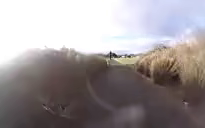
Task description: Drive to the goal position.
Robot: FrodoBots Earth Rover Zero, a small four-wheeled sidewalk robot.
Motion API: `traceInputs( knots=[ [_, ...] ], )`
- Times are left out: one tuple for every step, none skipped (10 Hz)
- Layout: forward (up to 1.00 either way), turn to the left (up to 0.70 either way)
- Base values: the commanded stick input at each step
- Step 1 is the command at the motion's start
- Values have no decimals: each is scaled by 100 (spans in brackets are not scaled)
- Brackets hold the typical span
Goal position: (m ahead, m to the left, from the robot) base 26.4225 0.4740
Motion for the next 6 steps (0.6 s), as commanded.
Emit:
traceInputs(
  knots=[
    [70,-35],
    [70,-35],
    [70,-35],
    [70,-35],
    [0,-70],
    [0,-70]
  ],
)
